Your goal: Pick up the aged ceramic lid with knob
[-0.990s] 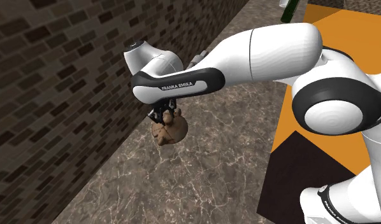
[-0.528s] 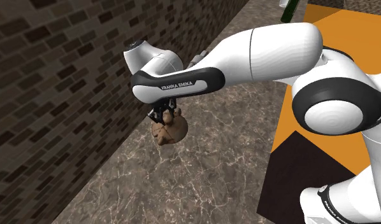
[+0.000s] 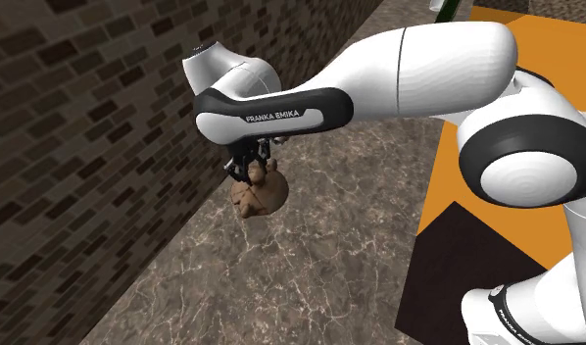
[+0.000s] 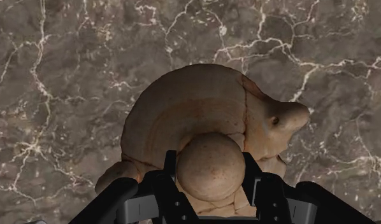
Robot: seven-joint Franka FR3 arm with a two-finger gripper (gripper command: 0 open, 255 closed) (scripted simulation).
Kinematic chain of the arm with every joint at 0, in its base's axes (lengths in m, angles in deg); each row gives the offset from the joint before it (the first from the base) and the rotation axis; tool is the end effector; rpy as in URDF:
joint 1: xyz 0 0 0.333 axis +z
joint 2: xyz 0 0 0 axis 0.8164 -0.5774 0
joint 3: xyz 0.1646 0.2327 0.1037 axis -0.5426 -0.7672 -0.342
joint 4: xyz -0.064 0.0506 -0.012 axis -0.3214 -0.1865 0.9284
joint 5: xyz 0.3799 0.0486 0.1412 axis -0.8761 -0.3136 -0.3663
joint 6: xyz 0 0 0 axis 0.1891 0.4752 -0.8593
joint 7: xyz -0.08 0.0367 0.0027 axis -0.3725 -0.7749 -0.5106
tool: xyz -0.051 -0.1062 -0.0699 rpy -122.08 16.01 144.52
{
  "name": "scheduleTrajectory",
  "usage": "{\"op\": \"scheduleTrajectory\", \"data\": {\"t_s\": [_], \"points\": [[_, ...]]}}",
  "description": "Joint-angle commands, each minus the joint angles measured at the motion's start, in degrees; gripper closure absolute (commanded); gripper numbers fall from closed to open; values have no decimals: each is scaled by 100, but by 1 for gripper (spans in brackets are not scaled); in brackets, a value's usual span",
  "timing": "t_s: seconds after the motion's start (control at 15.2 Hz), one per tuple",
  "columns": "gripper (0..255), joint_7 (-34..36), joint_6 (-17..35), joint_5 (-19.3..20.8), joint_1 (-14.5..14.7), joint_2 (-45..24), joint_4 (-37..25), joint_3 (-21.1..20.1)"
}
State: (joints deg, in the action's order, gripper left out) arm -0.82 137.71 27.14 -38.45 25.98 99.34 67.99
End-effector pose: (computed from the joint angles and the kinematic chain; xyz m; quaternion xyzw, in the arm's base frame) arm 0.6597 0.3065 0.2846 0.9908 0.0767 -0.1054 0.0368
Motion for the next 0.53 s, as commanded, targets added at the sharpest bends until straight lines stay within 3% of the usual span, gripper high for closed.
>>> {"op": "scheduleTrajectory", "data": {"t_s": [0.0, 0.46], "points": [[255, -15, -145, -7, 2, 28, -121, -3], [255, -31, -496, -23, 22, 95, -408, -13]]}}
